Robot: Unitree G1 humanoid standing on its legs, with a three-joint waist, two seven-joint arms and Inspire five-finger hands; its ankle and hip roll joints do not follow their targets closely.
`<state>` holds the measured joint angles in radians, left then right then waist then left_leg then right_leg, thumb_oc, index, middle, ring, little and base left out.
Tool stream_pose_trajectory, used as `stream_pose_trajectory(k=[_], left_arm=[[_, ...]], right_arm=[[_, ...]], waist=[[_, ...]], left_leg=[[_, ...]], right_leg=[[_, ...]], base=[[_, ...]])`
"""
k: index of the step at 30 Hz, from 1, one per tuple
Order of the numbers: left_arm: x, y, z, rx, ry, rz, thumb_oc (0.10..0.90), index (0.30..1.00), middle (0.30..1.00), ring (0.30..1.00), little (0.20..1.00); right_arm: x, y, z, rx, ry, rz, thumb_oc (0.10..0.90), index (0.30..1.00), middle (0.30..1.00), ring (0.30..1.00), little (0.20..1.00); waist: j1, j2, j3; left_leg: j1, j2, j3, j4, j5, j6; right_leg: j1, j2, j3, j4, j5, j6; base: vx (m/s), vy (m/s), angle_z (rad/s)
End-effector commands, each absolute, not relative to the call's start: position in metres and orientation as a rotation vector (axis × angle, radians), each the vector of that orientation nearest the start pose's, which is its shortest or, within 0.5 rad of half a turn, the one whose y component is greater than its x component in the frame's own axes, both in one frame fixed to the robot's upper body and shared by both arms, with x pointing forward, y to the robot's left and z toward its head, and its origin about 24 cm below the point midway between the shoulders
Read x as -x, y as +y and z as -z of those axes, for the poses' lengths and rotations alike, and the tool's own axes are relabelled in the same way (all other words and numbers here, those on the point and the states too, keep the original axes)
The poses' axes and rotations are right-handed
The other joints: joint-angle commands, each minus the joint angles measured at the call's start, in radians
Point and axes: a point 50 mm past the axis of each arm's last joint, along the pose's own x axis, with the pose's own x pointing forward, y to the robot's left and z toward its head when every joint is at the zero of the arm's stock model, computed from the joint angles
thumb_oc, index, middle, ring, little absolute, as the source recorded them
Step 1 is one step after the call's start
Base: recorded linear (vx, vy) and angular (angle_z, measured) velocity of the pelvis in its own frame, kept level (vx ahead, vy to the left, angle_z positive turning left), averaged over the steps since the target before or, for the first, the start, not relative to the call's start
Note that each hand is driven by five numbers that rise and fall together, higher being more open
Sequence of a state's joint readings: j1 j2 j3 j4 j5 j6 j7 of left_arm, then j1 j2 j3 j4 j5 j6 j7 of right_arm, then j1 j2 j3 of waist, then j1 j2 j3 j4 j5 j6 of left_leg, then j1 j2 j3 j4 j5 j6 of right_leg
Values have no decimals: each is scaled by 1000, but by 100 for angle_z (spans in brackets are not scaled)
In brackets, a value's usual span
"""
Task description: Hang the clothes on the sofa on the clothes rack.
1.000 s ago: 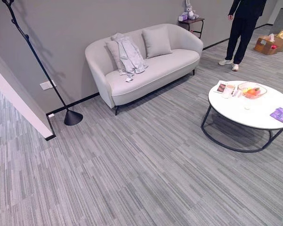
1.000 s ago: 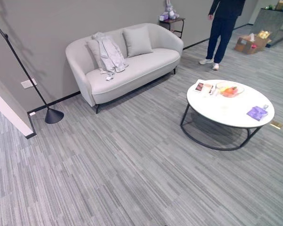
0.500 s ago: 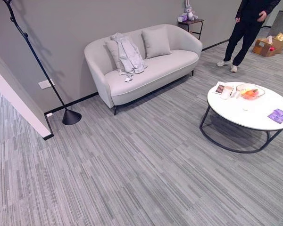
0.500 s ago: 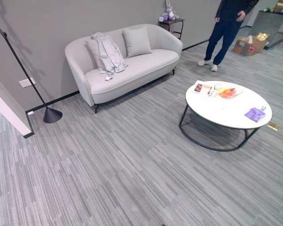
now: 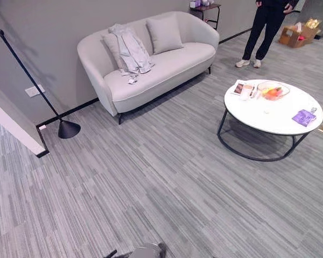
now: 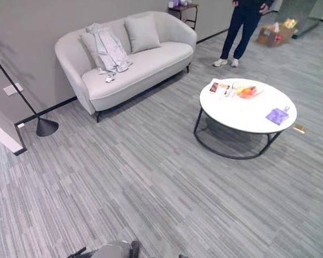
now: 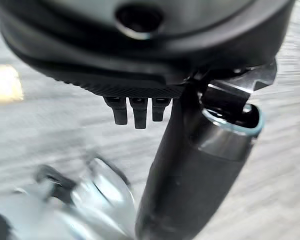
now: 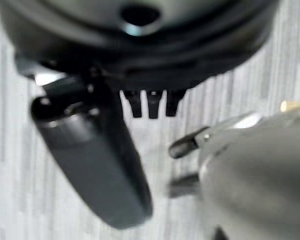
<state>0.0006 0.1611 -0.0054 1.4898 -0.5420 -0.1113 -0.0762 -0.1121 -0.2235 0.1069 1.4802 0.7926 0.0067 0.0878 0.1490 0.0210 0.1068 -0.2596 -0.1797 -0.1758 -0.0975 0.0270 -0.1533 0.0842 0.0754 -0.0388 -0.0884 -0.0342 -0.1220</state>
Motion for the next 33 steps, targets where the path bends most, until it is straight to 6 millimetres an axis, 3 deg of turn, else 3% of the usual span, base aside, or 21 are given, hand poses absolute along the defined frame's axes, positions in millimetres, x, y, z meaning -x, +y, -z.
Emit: stream_pose_trajectory(k=[1, 4, 9, 11, 12, 13, 14, 15, 16, 18, 19, 20, 21, 22, 24, 25, 27, 29, 31, 33], left_arm=[[-24, 224, 174, 291, 1323, -489, 800, 900, 900, 900, 900], [-25, 232, 172, 286, 1307, -517, 800, 900, 900, 900, 900], [-42, 244, 168, 229, 1246, -502, 800, 900, 900, 900, 900], [-49, 247, 166, 187, 1229, -480, 800, 900, 900, 900, 900], [-49, 247, 166, 187, 1229, -480, 800, 900, 900, 900, 900], [-48, 247, 166, 180, 1236, -477, 800, 900, 900, 900, 900], [-48, 247, 166, 179, 1236, -477, 800, 900, 900, 900, 900], [-50, 247, 166, 158, 1246, -459, 800, 900, 900, 900, 900], [-51, 246, 166, 152, 1250, -449, 800, 900, 900, 900, 900], [-54, 243, 167, 141, 1254, -427, 800, 900, 900, 900, 900], [-55, 242, 167, 137, 1254, -415, 800, 900, 900, 900, 900], [-59, 237, 168, 128, 1253, -381, 800, 900, 900, 900, 900], [-59, 237, 168, 128, 1253, -381, 800, 900, 900, 900, 900], [-62, 236, 168, 121, 1248, -371, 800, 900, 900, 900, 900], [-66, 236, 167, 97, 1241, -361, 800, 900, 900, 900, 900], [-71, 236, 166, 79, 1235, -348, 800, 900, 900, 900, 900], [-69, 239, 166, 75, 1244, -355, 800, 900, 900, 900, 900], [-57, 242, 167, 108, 1265, -405, 800, 900, 900, 900, 900], [-53, 244, 167, 123, 1272, -425, 800, 900, 900, 900, 900], [-47, 242, 168, 129, 1286, -442, 800, 900, 900, 900, 900]], right_arm=[[-87, -220, 167, -522, 1140, 529, 800, 900, 900, 900, 900], [-87, -206, 170, -507, 1161, 458, 800, 900, 900, 900, 900], [-82, -190, 173, -486, 1198, 388, 800, 900, 900, 900, 900], [-86, -188, 172, -467, 1199, 358, 800, 900, 900, 900, 900], [-86, -188, 172, -468, 1199, 358, 800, 900, 900, 900, 900], [-87, -187, 172, -469, 1196, 348, 800, 900, 900, 900, 900], [-87, -187, 172, -470, 1196, 348, 800, 900, 900, 900, 900], [-93, -185, 171, -475, 1180, 325, 800, 900, 900, 900, 900], [-94, -184, 171, -475, 1176, 311, 800, 900, 900, 900, 900], [-95, -184, 170, -467, 1173, 292, 800, 900, 900, 900, 900], [-94, -184, 170, -468, 1173, 295, 800, 900, 900, 900, 900], [-89, -183, 171, -493, 1165, 309, 800, 900, 900, 900, 900], [-89, -183, 171, -492, 1165, 309, 800, 900, 900, 900, 900], [-90, -185, 171, -492, 1160, 313, 800, 900, 900, 900, 900], [-88, -192, 170, -486, 1153, 338, 800, 900, 900, 900, 900], [-86, -198, 170, -480, 1161, 350, 800, 900, 900, 900, 900], [-85, -196, 171, -469, 1180, 339, 800, 900, 900, 900, 900], [-83, -188, 172, -460, 1195, 285, 800, 900, 900, 900, 900], [-88, -185, 171, -434, 1185, 246, 800, 900, 900, 900, 900], [-93, -186, 170, -350, 1181, 174, 800, 900, 900, 900, 900]], waist=[[62, -3, -38], [74, -36, -56], [92, -114, -96], [113, -136, -125], [114, -136, -125], [119, -140, -131], [120, -141, -131], [114, -127, -122], [101, -112, -113], [66, -55, -91], [51, -38, -83], [12, 2, -58], [8, 4, -59], [1, 5, -56], [-20, 5, -50], [-37, 1, -50], [-46, -33, -62], [-55, -58, -86], [-46, -65, -99], [-33, -63, -103]], left_leg=[[-78, 8, 48, 38, 162, 95], [-41, 5, 50, 59, 192, 127], [-20, -12, 82, 100, 141, 173], [6, -17, 108, 98, 93, 196], [6, -17, 109, 98, 93, 196], [25, -14, 114, 95, 73, 204], [25, -14, 116, 95, 73, 204], [73, 3, 112, 97, 30, 225], [98, 10, 105, 102, 16, 229], [174, 39, 82, 97, -7, 235], [200, 42, 70, 91, -13, 242], [292, 62, 7, 60, -55, 226], [290, 64, 3, 60, -54, 225], [293, 67, -5, 67, -64, 217], [325, 67, -57, 75, -102, 194], [362, 85, -88, 80, -151, 176], [393, 92, -111, 91, -199, 173], [421, 129, -125, 104, -223, 163], [435, 176, -148, 118, -230, 138], [425, 222, -181, 175, -193, 109]], right_leg=[[100, 71, -7, 1, -139, 106], [157, 87, 7, 5, -169, 90], [174, 58, 18, 68, -189, 114], [154, 42, 2, 157, -161, 174], [153, 42, 3, 159, -162, 174], [134, 39, -10, 225, -130, 212], [132, 39, -9, 229, -132, 213], [41, 24, -49, 450, -45, 324], [-2, 6, -75, 551, 27, 382], [-93, -41, -164, 730, 100, 384], [-112, -69, -190, 760, 85, 384], [-220, -159, -254, 672, -61, 302], [-219, -158, -258, 668, -59, 301], [-212, -178, -261, 583, -80, 280], [-246, -243, -170, 314, -25, 256], [-258, -311, -85, 144, 72, 274], [-253, -305, -42, 116, 96, 293], [-263, -244, -43, 168, 86, 279], [-245, -205, -76, 179, 65, 267], [-215, -168, -116, 169, 47, 243]], base=[[440, 7, -110], [383, 41, -52], [409, 114, -16], [399, 191, -58], [221, 106, -45], [122, 57, -48], [311, 145, -39], [277, 129, -26], [356, 129, -6], [297, 110, 10], [619, 176, 57], [500, 116, 75], [461, 29, 60], [198, -81, 78], [483, -173, 100], [635, -212, 78], [491, -213, 126], [492, -293, 56], [463, -299, 48], [376, -268, 62]])
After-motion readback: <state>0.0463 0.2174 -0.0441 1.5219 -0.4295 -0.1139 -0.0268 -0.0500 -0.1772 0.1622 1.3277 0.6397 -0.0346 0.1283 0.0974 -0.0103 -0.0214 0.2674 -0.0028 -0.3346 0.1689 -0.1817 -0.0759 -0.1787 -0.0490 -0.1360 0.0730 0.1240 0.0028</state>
